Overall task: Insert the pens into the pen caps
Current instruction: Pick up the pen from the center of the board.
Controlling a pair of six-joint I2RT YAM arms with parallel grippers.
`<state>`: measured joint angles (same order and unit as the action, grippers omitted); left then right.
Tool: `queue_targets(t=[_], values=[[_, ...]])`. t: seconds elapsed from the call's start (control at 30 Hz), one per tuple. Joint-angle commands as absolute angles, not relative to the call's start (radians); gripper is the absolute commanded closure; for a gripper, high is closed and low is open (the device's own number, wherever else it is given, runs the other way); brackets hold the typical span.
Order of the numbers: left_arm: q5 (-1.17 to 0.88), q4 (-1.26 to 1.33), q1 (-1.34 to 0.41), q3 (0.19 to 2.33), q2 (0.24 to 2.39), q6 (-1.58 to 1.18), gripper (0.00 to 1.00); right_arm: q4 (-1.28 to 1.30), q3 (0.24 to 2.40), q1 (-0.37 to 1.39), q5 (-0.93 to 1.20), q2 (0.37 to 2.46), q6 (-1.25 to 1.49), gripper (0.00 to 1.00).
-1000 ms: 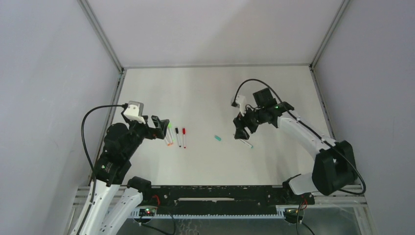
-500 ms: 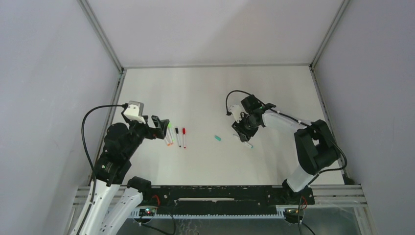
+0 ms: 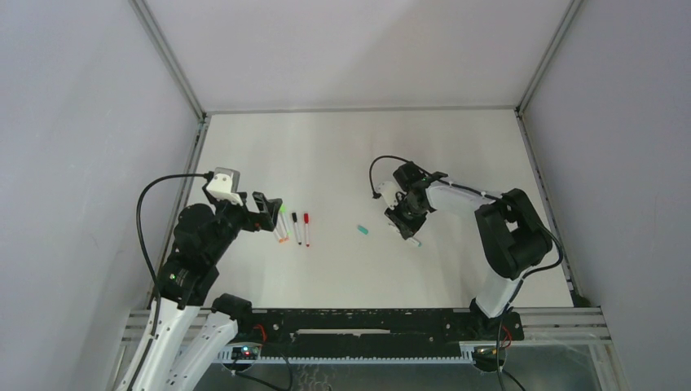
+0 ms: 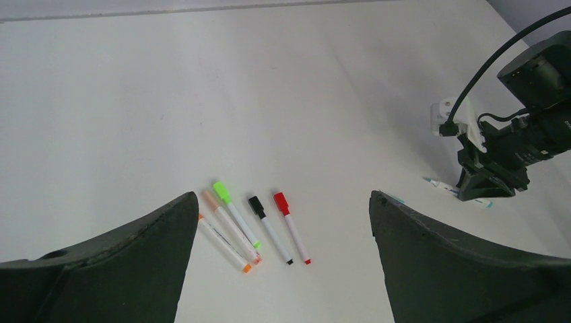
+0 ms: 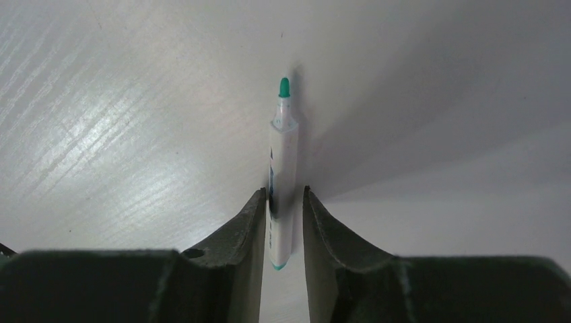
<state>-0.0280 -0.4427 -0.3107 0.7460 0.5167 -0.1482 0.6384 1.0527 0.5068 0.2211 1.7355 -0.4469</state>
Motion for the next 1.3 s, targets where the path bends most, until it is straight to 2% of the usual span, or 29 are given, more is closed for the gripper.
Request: queue_targets(t=[0.0,0.2,0.37,0.57,0.77,0.93,1.1,1.27], values=[[-0.023,-0.417,-0.3,0.732,0.521,-0.124,0.0,0.656,1.086,0.528,0.196,1.766,-0.44,0.69],[-0.023,-0.417,-0.299,0.733,0.521,-0.124,0.0,0.672,1.091,0.549,0.158,1.806,-0.448,0.84],[-0.026,-0.409,-0.3,0.729,0.514,-0.127,0.0,0.686,1.1,0.566,0.144,1.804,-0.454,1.0],[-0.161,-0.327,-0.299,0.707,0.51,-0.217,0.0,0.731,1.12,0.521,0.35,1.668,-0.456,1.0],[-0.374,0.067,-0.314,0.527,0.467,-0.588,0.0,0.779,1.118,0.386,0.717,1.479,-0.498,1.0],[-0.234,0.497,-0.519,0.343,0.459,-0.803,0.0,0.82,1.115,0.335,0.995,1.341,-0.551,1.0],[0.034,0.791,-0.82,0.266,0.579,-0.719,0.0,0.826,1.09,0.3,1.186,1.22,-0.586,1.0],[0.104,0.967,-0.969,0.315,0.815,-0.653,0.02,0.861,1.088,0.275,1.296,1.171,-0.625,1.0]])
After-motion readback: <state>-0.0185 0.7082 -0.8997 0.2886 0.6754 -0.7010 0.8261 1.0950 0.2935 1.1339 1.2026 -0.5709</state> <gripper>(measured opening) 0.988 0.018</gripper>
